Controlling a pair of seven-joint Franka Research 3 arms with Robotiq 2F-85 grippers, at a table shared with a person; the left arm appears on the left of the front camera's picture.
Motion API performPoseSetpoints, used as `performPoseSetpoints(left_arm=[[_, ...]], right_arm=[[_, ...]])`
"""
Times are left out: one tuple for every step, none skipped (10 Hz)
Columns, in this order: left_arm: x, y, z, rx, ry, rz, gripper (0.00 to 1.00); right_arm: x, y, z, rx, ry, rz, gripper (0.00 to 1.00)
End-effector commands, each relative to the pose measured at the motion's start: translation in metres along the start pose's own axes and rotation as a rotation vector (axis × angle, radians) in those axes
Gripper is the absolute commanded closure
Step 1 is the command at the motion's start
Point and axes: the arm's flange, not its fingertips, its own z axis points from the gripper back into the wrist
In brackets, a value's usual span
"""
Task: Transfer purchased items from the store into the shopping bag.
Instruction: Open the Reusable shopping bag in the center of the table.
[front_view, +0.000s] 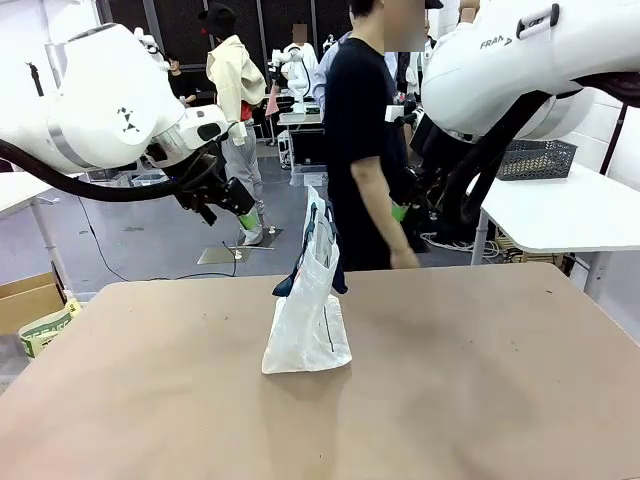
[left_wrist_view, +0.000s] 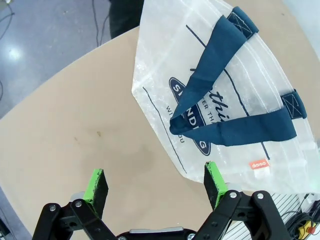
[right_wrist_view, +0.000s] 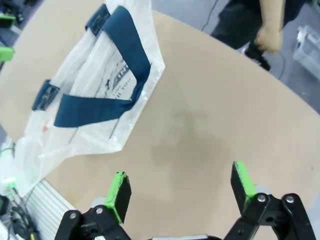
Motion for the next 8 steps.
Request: performPoseSetpoints(left_arm=[[0.021, -0.021, -0.010, 0.018, -0.010, 0.094, 0.00], [0.028, -0.031, -0.006, 0.009, -0.003, 0.114, 0.00], [0.036, -0.039, -0.004, 0.032, 0.007, 0.143, 0.00], [0.042, -0.048, -0.003, 0.025, 0.018, 0.168, 0.00], [0.049, -0.056, -0.003, 0.016, 0.038, 0.175, 0.00], [0.060, -0.064, -0.009, 0.018, 0.057, 0.177, 0.00], [0.068, -0.068, -0.007, 0.005, 0.073, 0.195, 0.00], [0.043, -0.057, -0.003, 0.007, 0.024, 0.163, 0.00]], right_arm=[[0.028, -0.007, -0.015, 0.074, -0.011, -0.121, 0.00], [0.046, -0.008, -0.017, 0.074, 0.000, -0.164, 0.00], [0.064, -0.009, -0.022, 0.085, 0.029, -0.220, 0.00], [0.076, -0.006, -0.025, 0.099, 0.060, -0.233, 0.00], [0.086, -0.002, -0.028, 0.103, 0.091, -0.245, 0.00], [0.097, -0.002, -0.038, 0.101, 0.115, -0.237, 0.00], [0.102, -0.001, -0.043, 0.114, 0.108, -0.214, 0.00], [0.080, 0.001, -0.034, 0.110, 0.072, -0.233, 0.00]])
